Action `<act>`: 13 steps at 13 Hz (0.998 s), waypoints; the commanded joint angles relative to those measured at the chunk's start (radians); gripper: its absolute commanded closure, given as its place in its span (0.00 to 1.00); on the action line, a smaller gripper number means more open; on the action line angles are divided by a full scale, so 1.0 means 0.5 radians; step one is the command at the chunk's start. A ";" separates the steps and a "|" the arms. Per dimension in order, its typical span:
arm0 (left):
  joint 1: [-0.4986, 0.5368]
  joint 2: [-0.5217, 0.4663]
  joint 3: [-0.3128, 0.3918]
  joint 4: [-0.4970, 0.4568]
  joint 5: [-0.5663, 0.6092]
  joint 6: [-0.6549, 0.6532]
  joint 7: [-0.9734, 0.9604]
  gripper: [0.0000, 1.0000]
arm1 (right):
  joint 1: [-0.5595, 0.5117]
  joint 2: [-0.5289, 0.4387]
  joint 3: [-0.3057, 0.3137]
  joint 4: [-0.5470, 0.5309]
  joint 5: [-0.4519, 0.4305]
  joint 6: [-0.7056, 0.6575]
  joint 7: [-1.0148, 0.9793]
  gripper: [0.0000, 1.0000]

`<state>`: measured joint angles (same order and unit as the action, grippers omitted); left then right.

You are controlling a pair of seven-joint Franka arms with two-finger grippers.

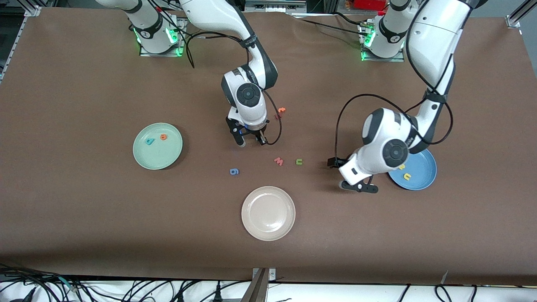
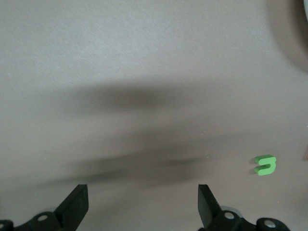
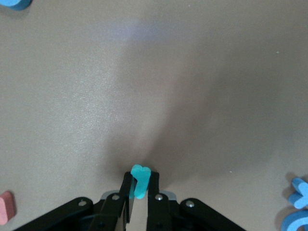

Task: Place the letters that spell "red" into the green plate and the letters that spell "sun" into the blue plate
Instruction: 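Place teal letter on green plate while the left gripper lowers to green u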

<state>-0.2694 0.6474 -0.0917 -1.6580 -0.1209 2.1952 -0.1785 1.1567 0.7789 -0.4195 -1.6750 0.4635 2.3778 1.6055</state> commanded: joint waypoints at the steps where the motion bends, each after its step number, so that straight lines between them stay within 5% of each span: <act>1: -0.172 -0.006 0.015 0.033 0.232 -0.006 -0.482 0.00 | -0.009 0.025 -0.014 0.040 -0.107 -0.037 -0.020 0.91; 6: -0.271 0.067 -0.111 0.070 0.447 0.100 -1.265 0.00 | -0.009 -0.088 -0.204 0.043 -0.270 -0.416 -0.519 0.91; 13: -0.342 0.184 -0.123 0.073 0.447 0.423 -1.294 0.00 | -0.025 -0.180 -0.603 0.018 -0.221 -0.783 -1.596 0.91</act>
<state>-0.4255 0.7103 -0.1531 -1.6498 0.0727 2.3844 -0.8064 1.1425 0.7018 -0.6919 -1.6512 0.3442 2.0085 0.9062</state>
